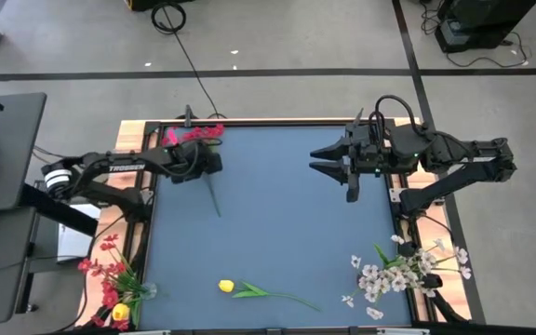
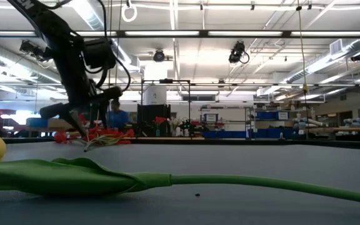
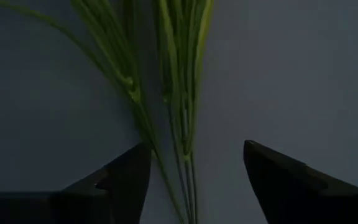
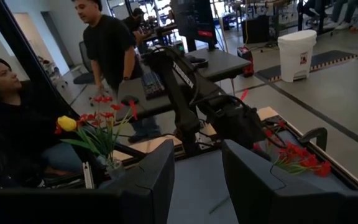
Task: Sort flowers into vase by color
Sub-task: Put the red flowers into the transparent vase
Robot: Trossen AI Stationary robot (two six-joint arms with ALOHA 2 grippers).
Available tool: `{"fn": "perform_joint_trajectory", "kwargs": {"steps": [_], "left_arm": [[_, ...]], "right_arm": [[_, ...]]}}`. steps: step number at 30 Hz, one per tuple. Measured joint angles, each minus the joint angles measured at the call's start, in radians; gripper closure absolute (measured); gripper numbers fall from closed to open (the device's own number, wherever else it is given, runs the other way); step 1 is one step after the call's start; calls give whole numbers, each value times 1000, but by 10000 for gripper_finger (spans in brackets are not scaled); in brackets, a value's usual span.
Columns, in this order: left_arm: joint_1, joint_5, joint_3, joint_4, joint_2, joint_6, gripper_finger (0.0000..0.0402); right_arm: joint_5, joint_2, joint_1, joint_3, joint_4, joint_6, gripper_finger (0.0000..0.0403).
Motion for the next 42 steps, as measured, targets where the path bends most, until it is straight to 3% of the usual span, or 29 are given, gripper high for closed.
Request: {"fn": "perform_joint_trajectory", "kwargs": {"steps": [6, 12, 16, 27, 30, 35, 42], "left_arm": [[1, 2, 0, -8, 67, -43, 120], [17, 1, 5, 12, 135, -32, 140], [17, -6, 5, 18, 158, -18, 182], [19, -23, 0, 46, 165, -5, 358], [19, -22, 0, 59, 164, -6, 390], [13, 33, -3, 56, 108, 12, 391], [-48, 94, 68, -55, -123, 196, 394]], "right_arm": [[0, 0, 0, 0, 5, 0, 259], [0, 0, 0, 0, 5, 0, 259], [0, 0, 0, 0, 5, 0, 259], [0, 0, 0, 0, 5, 0, 259], [0, 0, 0, 0, 5, 0, 259], [0, 0, 0, 0, 5, 0, 259], [0, 0, 0, 0, 5, 0, 259]]}}
